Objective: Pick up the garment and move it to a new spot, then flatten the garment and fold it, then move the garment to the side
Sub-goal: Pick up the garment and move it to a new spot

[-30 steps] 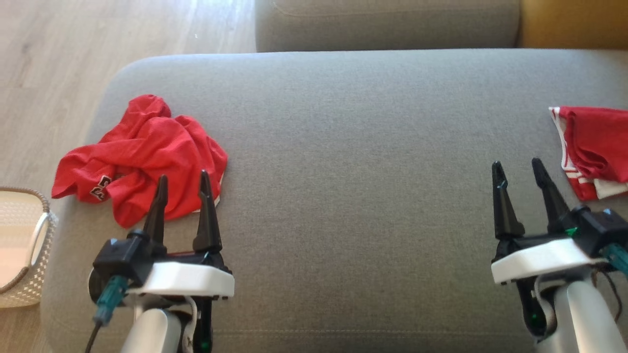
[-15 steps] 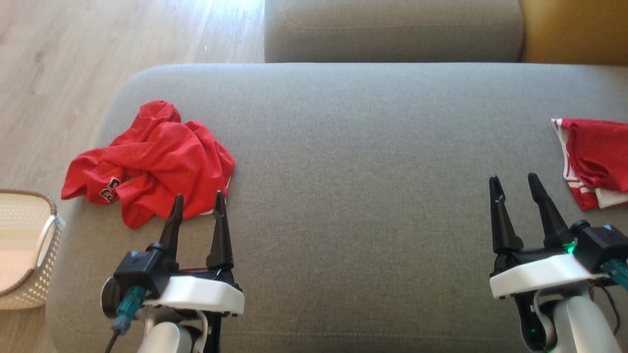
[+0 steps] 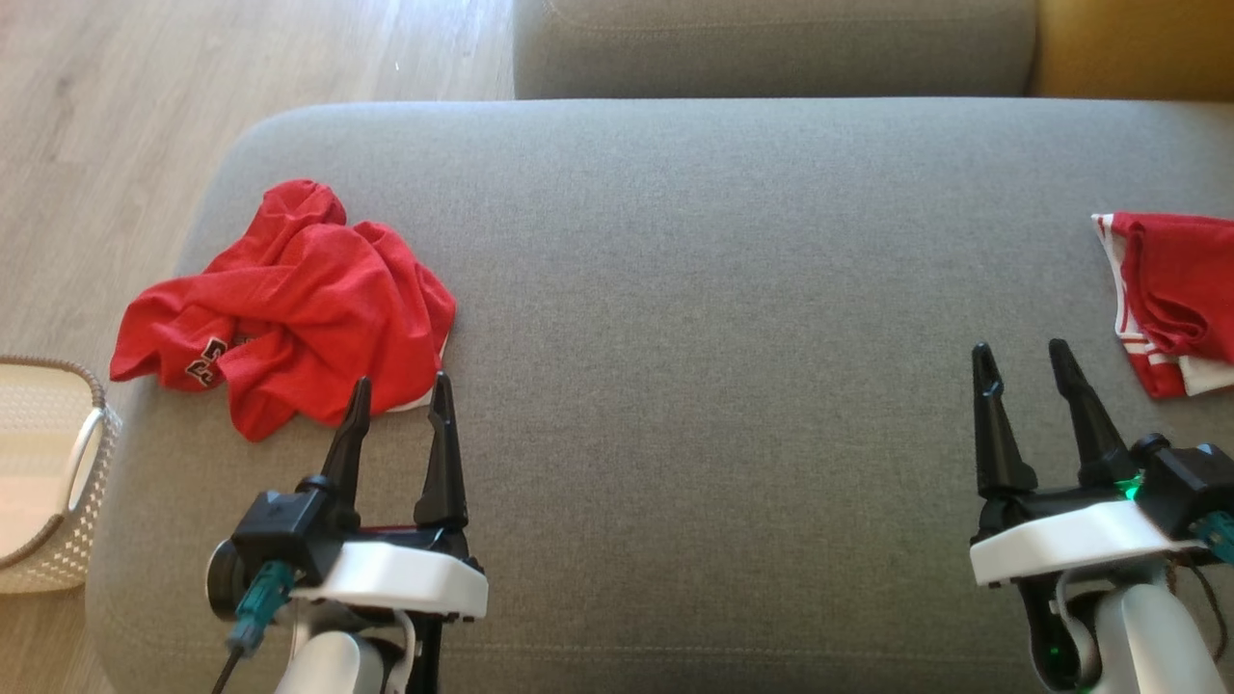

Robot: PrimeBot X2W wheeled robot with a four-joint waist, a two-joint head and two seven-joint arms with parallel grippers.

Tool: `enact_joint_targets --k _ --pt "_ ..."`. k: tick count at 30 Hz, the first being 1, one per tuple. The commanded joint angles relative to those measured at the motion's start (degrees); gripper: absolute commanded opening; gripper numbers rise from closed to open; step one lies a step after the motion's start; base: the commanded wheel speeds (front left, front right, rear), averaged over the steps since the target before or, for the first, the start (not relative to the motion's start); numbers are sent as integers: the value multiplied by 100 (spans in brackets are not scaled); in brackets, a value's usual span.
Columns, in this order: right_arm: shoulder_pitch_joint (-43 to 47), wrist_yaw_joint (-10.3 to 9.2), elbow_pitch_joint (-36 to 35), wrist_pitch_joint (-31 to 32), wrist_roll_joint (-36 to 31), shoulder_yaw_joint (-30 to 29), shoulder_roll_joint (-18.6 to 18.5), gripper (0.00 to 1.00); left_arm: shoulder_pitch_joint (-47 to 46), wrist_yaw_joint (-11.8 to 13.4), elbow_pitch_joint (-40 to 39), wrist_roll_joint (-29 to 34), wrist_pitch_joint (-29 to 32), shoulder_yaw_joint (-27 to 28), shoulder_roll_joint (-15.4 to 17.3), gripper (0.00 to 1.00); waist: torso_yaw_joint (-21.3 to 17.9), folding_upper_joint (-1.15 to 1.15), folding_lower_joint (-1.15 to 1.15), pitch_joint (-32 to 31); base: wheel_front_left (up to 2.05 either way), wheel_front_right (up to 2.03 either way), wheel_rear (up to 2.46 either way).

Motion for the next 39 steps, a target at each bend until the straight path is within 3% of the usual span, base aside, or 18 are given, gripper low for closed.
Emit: enact_joint_targets --k 1,19,22,27,39 --pt "-213 -1 -207 -37 0 120 -7 100 -261 35 -218 33 -30 168 10 100 8 0 0 22 0 0 0" --pt "-243 -1 -174 -37 14 136 -7 100 -302 1 -159 62 -30 252 10 100 10 0 0 56 0 0 0" --pt "-239 -1 -164 -37 21 205 -7 100 -274 -15 49 -198 -30 219 10 100 47 0 0 74 0 0 0" --pt "-214 -1 -159 -37 -20 466 -7 100 -362 -159 214 -335 -30 186 10 100 271 0 0 116 0 0 0" --pt "-179 -1 -91 -37 -84 963 -7 100 -378 -164 249 -421 -30 314 10 100 1186 0 0 106 0 0 0"
